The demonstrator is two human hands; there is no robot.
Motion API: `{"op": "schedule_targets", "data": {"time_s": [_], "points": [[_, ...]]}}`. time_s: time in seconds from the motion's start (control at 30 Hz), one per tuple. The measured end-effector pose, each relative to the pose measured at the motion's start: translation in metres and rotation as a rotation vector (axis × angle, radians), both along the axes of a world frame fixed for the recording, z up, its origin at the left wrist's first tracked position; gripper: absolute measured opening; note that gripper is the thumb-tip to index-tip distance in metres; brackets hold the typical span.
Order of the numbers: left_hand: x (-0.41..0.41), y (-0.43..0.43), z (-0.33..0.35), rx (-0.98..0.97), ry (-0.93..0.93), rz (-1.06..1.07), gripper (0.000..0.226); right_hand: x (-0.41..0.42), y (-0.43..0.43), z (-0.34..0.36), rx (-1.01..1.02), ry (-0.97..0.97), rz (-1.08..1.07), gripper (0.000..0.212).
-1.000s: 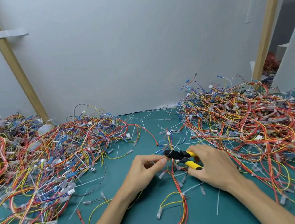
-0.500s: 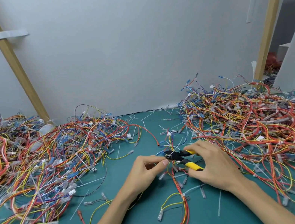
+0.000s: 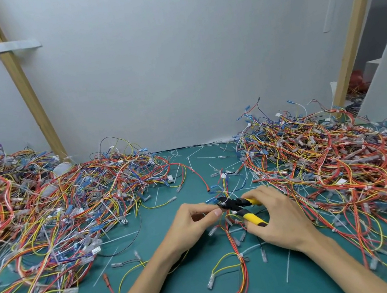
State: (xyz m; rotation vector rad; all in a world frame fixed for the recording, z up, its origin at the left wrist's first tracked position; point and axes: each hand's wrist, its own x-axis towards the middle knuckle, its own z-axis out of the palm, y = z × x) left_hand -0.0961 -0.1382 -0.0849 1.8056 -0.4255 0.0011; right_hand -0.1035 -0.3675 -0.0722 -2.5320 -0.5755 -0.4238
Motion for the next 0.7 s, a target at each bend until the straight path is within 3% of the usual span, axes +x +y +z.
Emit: {"op": "schedule_targets", "data": {"time_s": [0.43,0.7], "points": [[-0.001,-0.0012,0.0,-0.012,0.035,-0.004,0.016,0.001,-0.0002,0.0005,-0.02,-0.031,-0.063,0.038],[-0.001,-0.0009,-0.0007,-0.015,0.042,-0.009,0.014,0.0016,-0.0007,0.0036,-0.048,-0.011,-0.088,0.046]]}}
